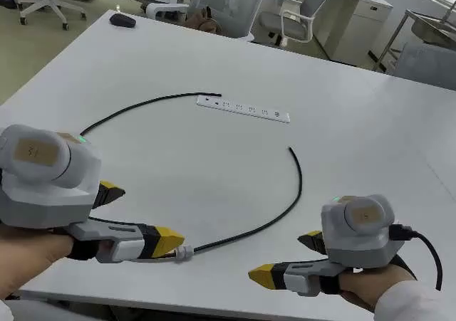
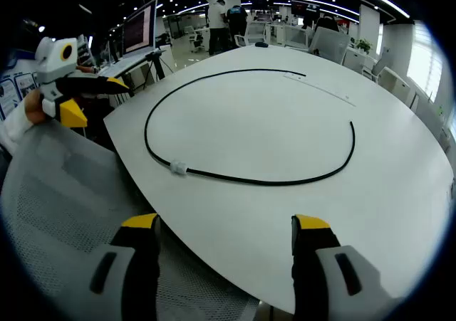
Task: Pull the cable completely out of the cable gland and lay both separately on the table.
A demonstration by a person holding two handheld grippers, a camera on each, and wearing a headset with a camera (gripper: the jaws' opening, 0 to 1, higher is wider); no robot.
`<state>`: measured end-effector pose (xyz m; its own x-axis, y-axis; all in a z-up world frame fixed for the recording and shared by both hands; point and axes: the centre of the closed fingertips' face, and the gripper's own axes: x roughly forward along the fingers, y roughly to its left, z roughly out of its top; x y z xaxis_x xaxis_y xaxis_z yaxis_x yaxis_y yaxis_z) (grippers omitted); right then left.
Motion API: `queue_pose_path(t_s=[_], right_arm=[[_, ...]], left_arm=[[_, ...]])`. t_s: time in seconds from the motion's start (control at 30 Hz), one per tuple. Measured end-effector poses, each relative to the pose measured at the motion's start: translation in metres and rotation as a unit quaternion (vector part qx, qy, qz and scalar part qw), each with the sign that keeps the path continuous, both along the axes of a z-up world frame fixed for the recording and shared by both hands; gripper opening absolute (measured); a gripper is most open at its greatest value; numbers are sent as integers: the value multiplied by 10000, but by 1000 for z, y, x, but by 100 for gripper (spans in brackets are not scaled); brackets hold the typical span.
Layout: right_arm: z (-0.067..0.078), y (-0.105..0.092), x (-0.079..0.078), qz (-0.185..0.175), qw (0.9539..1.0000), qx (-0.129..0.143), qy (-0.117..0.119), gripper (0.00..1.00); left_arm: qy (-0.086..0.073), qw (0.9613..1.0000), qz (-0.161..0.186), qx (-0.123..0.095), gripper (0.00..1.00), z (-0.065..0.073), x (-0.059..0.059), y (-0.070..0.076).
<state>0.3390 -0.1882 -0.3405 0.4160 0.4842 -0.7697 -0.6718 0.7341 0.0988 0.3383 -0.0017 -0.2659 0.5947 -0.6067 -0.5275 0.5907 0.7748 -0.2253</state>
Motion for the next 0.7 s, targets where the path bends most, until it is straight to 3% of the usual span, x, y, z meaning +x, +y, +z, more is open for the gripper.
queue_pose_path(t_s=[0.7], right_arm=[[-2, 2, -4, 70, 9999, -17, 81, 77]], left_arm=[[73, 9999, -48, 62, 77, -5, -1, -1]])
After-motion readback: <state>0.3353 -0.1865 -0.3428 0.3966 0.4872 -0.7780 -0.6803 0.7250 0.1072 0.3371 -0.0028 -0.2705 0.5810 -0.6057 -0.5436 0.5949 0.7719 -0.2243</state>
